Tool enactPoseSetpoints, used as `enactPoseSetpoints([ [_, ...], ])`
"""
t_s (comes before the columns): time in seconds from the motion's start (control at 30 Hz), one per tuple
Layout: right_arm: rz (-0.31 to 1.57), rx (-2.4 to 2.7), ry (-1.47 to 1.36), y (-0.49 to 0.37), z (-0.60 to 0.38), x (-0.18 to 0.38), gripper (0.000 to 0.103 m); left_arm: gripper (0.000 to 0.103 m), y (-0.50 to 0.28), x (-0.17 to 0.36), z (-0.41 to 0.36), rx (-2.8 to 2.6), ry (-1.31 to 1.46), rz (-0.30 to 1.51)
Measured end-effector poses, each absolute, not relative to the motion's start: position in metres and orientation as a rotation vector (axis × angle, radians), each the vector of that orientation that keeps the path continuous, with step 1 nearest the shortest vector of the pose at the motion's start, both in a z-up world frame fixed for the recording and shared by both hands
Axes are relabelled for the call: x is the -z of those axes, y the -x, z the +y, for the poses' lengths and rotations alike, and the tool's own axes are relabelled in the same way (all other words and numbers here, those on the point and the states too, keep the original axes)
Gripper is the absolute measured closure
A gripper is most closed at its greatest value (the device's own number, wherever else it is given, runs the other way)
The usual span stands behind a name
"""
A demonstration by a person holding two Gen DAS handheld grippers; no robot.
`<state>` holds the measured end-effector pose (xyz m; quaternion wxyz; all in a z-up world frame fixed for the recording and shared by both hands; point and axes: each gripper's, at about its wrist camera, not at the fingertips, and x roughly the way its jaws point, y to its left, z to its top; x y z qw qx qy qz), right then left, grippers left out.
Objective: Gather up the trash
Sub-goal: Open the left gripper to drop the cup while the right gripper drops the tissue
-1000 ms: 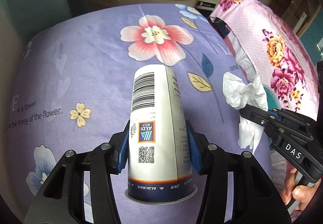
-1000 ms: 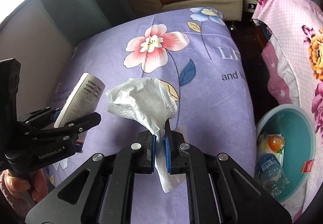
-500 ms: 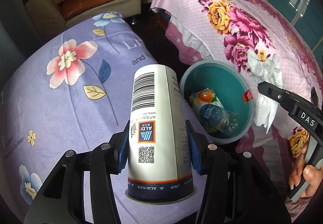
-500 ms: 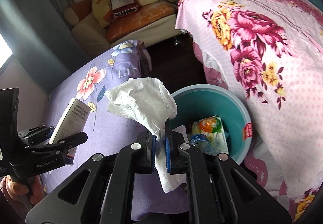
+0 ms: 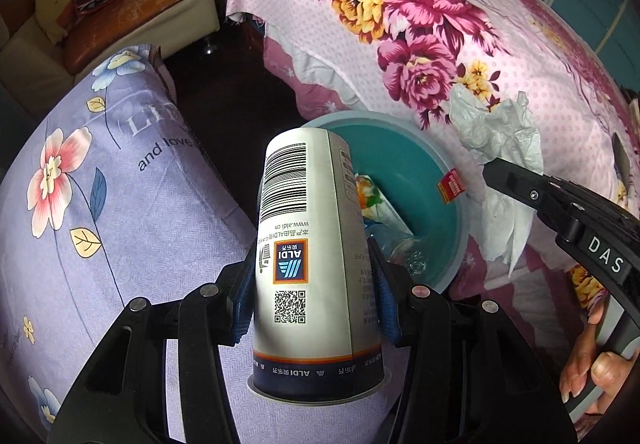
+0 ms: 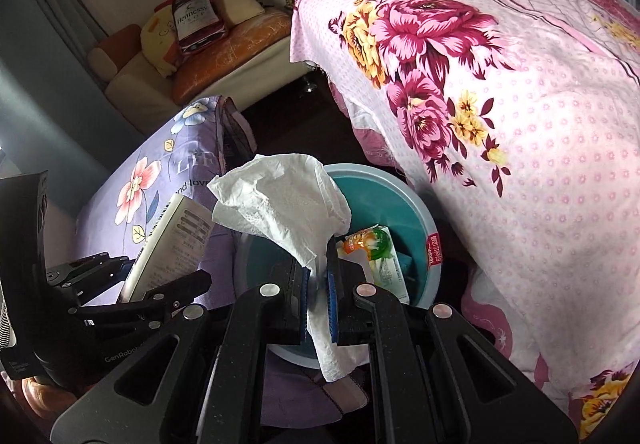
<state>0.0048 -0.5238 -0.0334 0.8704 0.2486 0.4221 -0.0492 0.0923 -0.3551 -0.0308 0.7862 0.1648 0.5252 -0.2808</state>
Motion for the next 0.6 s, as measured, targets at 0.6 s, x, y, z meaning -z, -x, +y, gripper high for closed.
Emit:
enactPoseSetpoints([
  [0.6,0.949,0.142,-0.539,-0.021,-0.533,0.059,0.095,0.04,-0.122,0.056,-0.378,0.622,-0.356,1.182],
])
